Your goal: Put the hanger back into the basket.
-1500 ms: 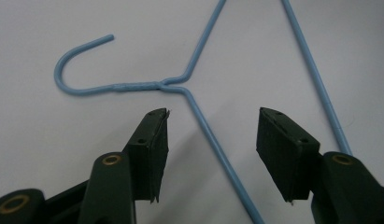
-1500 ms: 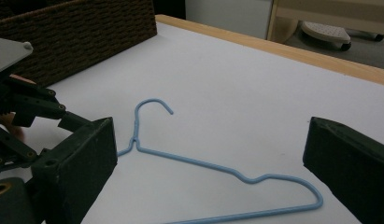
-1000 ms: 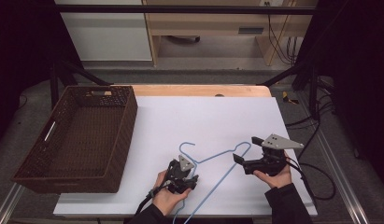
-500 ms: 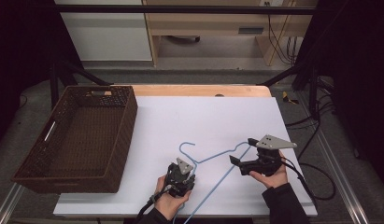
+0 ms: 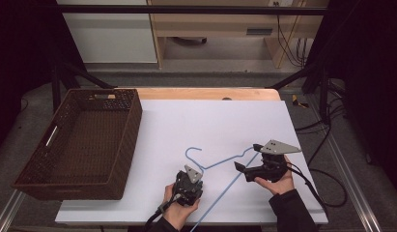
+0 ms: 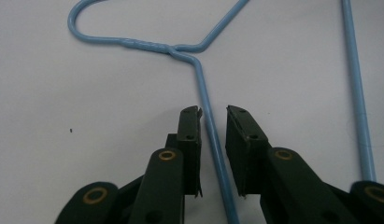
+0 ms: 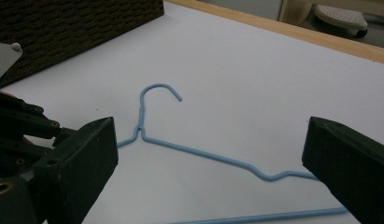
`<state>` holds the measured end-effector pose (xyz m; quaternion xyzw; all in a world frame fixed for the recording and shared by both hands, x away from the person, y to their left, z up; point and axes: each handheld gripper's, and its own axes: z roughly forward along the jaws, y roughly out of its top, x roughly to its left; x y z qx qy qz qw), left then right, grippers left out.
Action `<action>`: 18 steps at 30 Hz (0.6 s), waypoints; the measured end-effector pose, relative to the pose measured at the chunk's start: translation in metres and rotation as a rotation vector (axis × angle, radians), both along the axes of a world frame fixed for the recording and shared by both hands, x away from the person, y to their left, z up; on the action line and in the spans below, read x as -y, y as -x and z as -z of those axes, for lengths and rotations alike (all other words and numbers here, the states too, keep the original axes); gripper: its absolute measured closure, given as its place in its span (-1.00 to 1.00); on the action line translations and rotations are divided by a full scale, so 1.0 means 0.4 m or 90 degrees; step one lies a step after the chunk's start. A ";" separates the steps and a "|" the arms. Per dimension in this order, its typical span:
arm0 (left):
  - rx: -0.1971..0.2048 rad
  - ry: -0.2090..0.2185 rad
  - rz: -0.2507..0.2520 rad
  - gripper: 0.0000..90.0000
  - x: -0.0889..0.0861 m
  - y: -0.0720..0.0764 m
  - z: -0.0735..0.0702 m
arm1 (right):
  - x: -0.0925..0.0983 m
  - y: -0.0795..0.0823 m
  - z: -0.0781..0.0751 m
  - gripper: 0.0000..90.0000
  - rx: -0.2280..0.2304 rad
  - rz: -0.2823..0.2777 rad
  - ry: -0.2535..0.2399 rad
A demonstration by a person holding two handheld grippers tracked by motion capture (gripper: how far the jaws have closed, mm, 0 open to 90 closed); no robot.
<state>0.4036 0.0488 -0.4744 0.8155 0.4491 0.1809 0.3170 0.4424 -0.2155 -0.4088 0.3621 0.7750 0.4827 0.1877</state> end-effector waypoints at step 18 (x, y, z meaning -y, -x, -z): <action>-0.018 -0.005 -0.008 0.90 0.007 -0.007 -0.006 | -0.008 -0.006 0.010 -0.91 -0.009 -0.004 0.005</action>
